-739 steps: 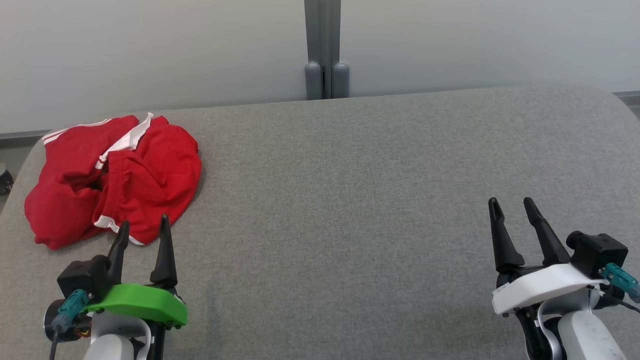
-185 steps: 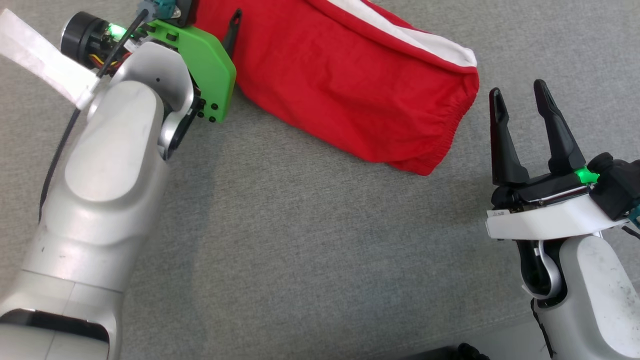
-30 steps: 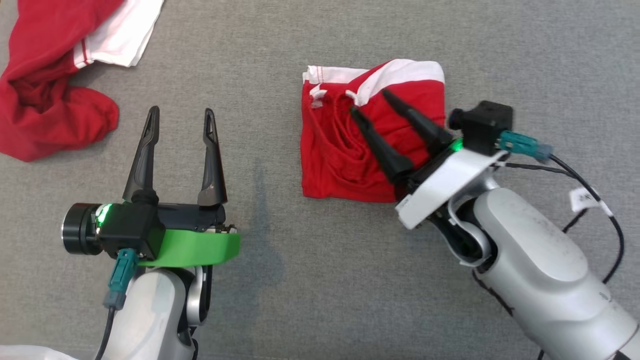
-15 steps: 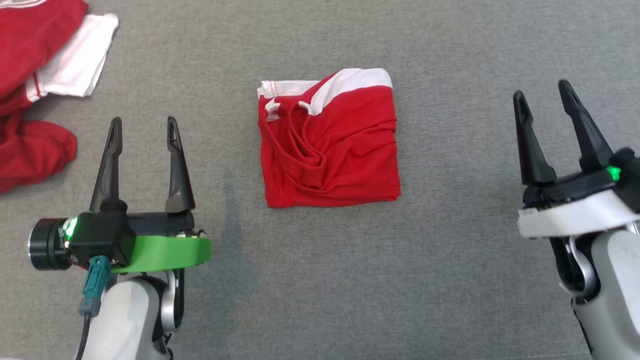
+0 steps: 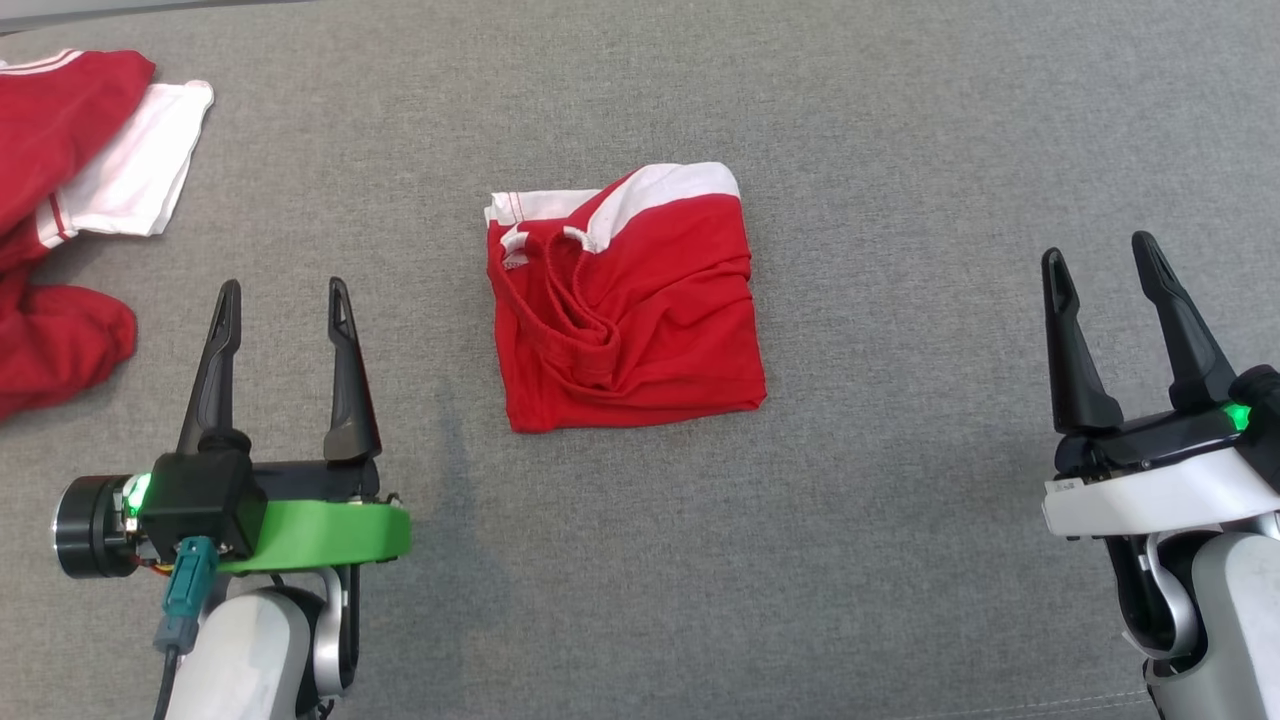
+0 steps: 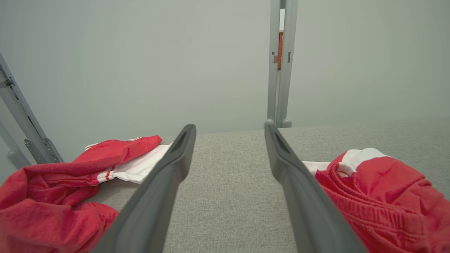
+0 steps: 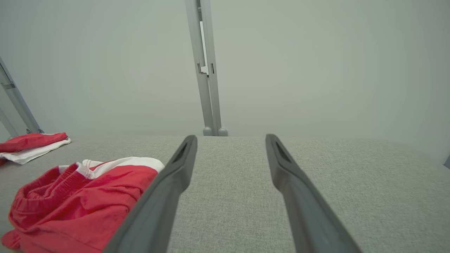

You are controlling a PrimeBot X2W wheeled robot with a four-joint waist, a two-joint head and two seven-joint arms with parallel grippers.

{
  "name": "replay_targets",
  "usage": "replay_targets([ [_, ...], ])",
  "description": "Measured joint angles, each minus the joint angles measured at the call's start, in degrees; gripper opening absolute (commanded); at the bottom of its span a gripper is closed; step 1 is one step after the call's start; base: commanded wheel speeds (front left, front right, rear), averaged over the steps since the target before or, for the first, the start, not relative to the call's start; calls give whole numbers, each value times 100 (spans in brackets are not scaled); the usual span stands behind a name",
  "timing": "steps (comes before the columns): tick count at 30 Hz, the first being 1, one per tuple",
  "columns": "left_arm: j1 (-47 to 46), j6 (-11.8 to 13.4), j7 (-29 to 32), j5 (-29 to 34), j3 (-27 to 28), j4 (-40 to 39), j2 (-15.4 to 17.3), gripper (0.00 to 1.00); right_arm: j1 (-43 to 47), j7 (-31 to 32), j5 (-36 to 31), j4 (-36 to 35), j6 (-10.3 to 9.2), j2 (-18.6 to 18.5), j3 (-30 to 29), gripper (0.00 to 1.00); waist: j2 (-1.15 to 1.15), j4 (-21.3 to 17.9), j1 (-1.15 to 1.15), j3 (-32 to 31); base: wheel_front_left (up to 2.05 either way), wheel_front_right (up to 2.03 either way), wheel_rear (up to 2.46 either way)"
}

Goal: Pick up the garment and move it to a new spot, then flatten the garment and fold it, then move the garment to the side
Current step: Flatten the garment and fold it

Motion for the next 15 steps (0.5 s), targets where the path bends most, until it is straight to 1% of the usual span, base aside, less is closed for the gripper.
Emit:
replay_targets([
  [9,-7,3,-1,-10,-36,1,9,100,51,126,-29,-88,0,27,-58,100,0,5,0,49,0,0,0],
  [10,-14,3,-1,-10,-43,-3,9,100,50,175,-51,-83,0,25,-52,40,0,7,0,62,0,0,0],
  [11,-26,3,-1,-10,-48,-9,10,100,42,224,-60,-68,0,20,-9,0,0,11,0,77,0,0,0],
  [15,-149,-2,-2,-9,-119,-34,-1,100,-237,400,-54,152,0,37,444,0,0,63,0,166,0,0,0],
])
